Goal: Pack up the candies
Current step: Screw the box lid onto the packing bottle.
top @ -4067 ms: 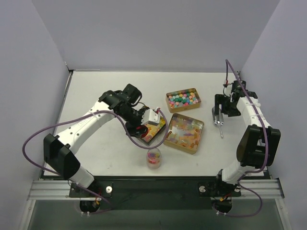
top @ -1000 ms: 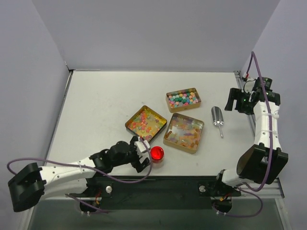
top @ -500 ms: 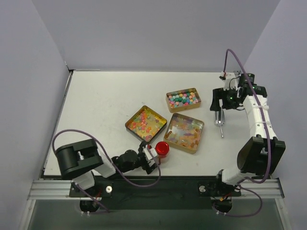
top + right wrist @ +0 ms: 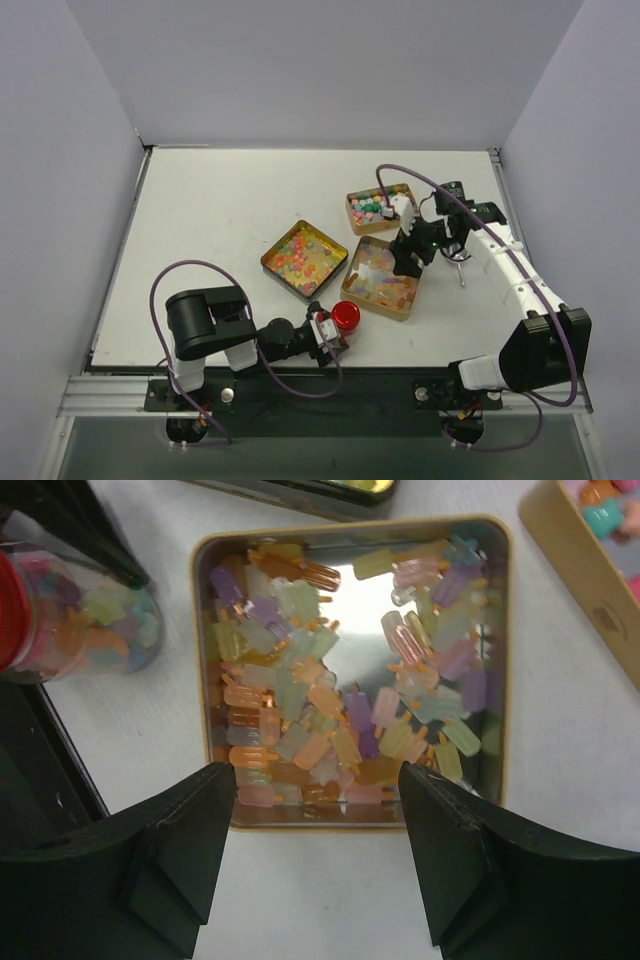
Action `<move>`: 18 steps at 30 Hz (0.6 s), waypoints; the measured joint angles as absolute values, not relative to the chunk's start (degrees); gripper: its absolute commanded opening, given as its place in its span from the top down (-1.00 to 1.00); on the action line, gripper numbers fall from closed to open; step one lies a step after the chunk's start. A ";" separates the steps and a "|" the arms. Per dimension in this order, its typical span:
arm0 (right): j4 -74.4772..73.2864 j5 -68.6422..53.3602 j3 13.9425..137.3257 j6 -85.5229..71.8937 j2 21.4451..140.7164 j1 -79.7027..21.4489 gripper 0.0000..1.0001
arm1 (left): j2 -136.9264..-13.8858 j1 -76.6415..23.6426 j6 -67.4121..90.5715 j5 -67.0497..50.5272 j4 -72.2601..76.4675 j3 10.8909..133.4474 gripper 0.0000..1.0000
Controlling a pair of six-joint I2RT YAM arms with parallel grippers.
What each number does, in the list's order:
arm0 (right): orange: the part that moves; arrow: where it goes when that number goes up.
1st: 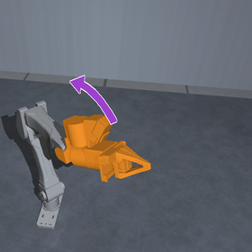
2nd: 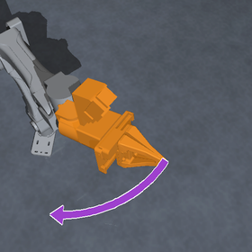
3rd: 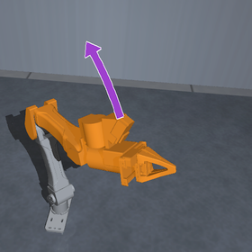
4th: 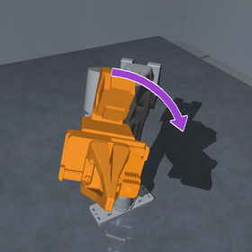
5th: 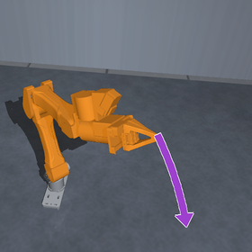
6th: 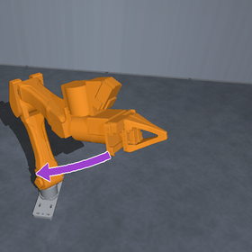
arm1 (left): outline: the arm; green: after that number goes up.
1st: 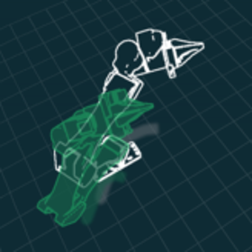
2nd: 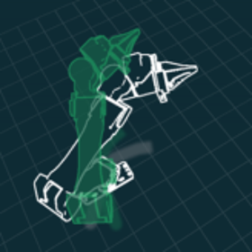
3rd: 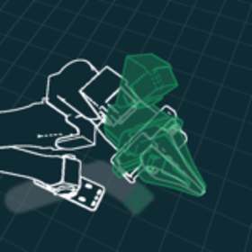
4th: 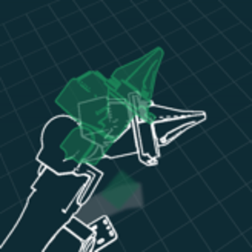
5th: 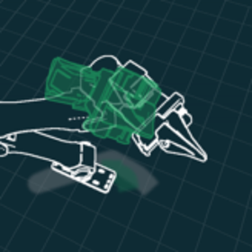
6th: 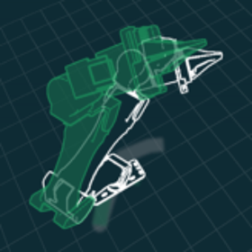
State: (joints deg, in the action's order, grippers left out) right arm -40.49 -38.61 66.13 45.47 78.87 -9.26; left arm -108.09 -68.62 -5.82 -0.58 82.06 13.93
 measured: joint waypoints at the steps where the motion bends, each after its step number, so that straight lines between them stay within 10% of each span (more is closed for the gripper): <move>1: -40.53 -38.96 65.71 46.81 78.87 -10.63 -0.35 | -108.29 -68.51 -5.76 -0.95 82.30 13.98 -0.75; 10: -44.66 -44.82 61.25 64.49 77.47 -21.87 -0.36 | -108.84 -67.81 -5.78 -3.75 82.28 14.92 0.16; 14: -51.16 -46.22 63.20 73.82 79.20 -27.44 -0.37 | -109.23 -67.77 -5.82 -4.97 81.69 15.97 1.00; 18: -55.37 -47.13 66.41 79.44 81.49 -30.76 -0.37 | -109.36 -67.77 -5.82 -5.08 81.69 16.12 1.00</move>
State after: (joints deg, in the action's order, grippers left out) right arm -55.37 -47.13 66.41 79.44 81.49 -30.76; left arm -109.36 -67.77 -5.82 -5.08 81.69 16.12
